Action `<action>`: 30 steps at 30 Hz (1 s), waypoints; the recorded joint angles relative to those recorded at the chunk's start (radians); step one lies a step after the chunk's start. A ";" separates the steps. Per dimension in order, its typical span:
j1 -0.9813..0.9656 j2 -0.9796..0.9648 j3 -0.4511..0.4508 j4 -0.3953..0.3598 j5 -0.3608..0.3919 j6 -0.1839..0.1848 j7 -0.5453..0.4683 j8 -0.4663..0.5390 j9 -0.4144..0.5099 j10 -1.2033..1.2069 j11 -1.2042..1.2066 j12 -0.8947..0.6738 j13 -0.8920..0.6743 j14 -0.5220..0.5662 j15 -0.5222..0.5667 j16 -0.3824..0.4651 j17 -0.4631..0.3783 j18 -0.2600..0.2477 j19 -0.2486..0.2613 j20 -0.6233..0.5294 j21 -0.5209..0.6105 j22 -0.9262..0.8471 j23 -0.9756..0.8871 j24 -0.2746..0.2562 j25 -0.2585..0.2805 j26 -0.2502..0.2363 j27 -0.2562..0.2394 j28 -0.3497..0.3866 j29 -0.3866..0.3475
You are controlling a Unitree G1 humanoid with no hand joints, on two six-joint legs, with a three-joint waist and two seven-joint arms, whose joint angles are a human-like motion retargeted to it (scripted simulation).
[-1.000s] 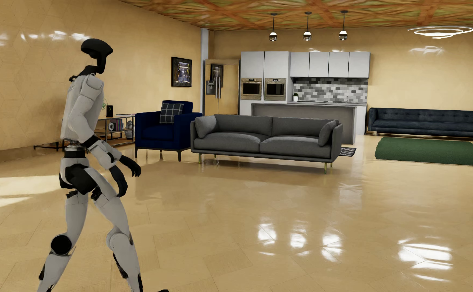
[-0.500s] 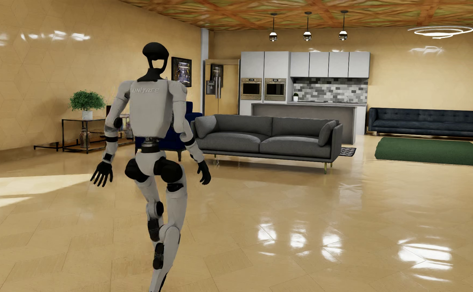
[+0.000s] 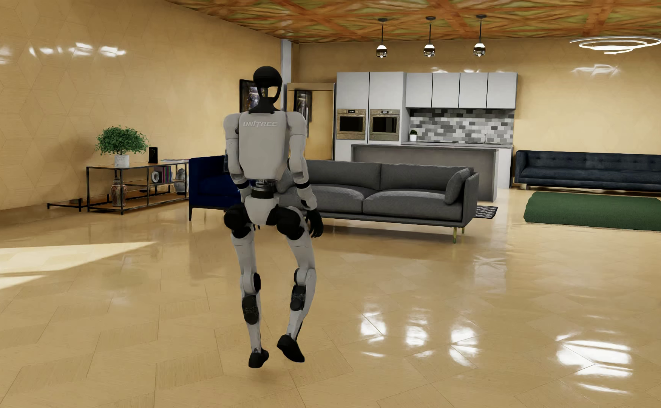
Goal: Head to the sofa
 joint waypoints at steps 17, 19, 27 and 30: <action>-0.315 0.392 0.020 0.377 0.248 0.108 0.004 -0.146 -0.008 0.915 -0.747 0.238 -0.052 0.194 -0.261 0.168 0.044 -0.171 -0.025 0.028 -0.053 -0.003 0.290 -0.191 -0.069 0.173 -0.014 -0.124 -0.107; -0.383 0.507 0.051 0.391 0.258 0.109 0.075 -0.119 -0.011 0.581 -0.811 0.354 -0.148 0.183 -0.314 0.201 0.017 -0.166 -0.004 0.034 -0.031 0.000 0.229 -0.160 -0.014 0.115 -0.125 -0.195 -0.107; -0.370 0.800 0.101 0.140 0.143 0.080 0.011 -0.167 0.004 0.150 -0.580 0.461 -0.259 0.286 -0.095 0.192 -0.017 -0.040 0.024 0.098 -0.103 0.007 0.051 0.090 0.200 0.030 -0.003 -0.313 -0.247; -0.244 0.507 0.085 0.110 0.004 0.024 0.044 -0.100 0.019 0.255 -0.009 0.376 -0.235 0.074 0.056 0.080 -0.037 -0.050 0.006 0.174 0.003 -0.021 0.115 0.064 0.105 0.083 0.033 -0.071 -0.104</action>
